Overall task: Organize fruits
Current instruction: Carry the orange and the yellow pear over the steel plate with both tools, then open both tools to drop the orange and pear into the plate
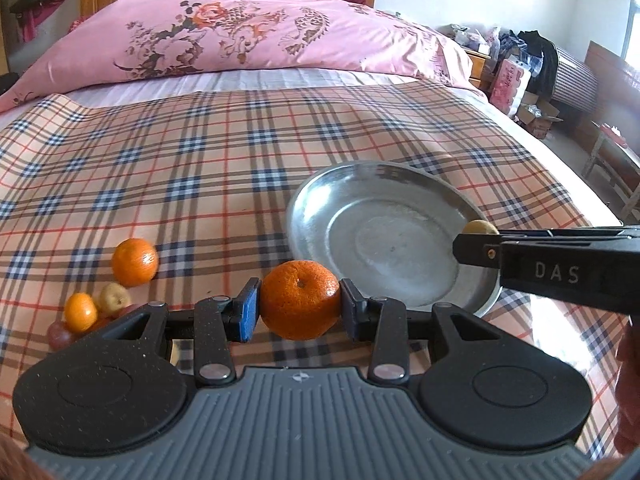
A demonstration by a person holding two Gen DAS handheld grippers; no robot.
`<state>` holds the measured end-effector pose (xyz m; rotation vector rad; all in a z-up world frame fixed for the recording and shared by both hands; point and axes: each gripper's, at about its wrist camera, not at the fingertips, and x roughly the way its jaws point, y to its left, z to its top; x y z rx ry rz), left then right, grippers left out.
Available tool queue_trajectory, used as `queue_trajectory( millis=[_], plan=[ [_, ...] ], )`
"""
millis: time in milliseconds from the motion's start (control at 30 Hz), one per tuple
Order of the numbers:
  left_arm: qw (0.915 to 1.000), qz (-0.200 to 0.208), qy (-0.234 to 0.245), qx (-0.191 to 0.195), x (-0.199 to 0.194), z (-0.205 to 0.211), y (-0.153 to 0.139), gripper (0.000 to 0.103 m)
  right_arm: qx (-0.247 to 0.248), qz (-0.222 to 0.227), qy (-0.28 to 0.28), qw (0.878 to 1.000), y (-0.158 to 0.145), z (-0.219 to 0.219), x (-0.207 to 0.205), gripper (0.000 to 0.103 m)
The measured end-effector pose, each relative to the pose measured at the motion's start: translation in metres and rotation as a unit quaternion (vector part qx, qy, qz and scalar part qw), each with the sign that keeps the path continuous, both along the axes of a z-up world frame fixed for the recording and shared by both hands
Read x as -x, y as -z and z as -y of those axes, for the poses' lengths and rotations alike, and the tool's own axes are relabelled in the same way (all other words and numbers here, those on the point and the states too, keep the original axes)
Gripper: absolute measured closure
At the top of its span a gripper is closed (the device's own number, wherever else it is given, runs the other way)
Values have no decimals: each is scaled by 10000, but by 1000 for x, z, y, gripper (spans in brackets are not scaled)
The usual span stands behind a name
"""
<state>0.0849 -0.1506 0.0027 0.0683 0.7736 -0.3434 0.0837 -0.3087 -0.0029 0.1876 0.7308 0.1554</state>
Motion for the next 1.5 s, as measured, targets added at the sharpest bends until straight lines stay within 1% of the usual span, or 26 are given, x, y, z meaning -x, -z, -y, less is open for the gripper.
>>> queue_trajectory(
  millis=[267, 500, 767, 1033, 1067, 1100, 1233, 1300, 1367, 1433, 1500],
  plan=[
    [9999, -60, 92, 42, -16, 18, 4, 57, 38, -96, 23, 9999, 8, 7, -18, 79],
    [9997, -152, 166, 10, -26, 28, 13, 57, -41, -265, 46, 9996, 19, 14, -36, 79],
    [9996, -247, 162, 3, -38, 37, 19, 57, -37, -368, 56, 9993, 29, 15, -53, 79],
    [9994, -178, 264, 125, -42, 41, 21, 56, -77, -353, 57, 9993, 32, 16, -61, 79],
    [9994, -147, 268, 149, -41, 41, 20, 45, -93, -327, 39, 9994, 32, 16, -61, 78],
    [9994, -104, 261, 192, -41, 41, 19, 40, -114, -283, 44, 9995, 30, 16, -60, 78],
    [9993, -18, 285, 250, -38, 38, 13, 38, -126, -148, 30, 9998, 24, 15, -57, 78],
    [9995, 25, 243, 201, -35, 36, 10, 35, -99, -130, 41, 9999, 21, 15, -55, 77],
    [9996, 81, 217, 153, -33, 34, 7, 26, -93, -122, 85, 9998, 19, 15, -51, 77],
    [9997, 149, 178, 97, -29, 30, 4, 20, -127, -114, 134, 9998, 17, 17, -46, 74],
    [9997, 193, 143, 53, -25, 25, 0, 14, -170, -112, 173, 9996, 15, 17, -41, 67]
  ],
)
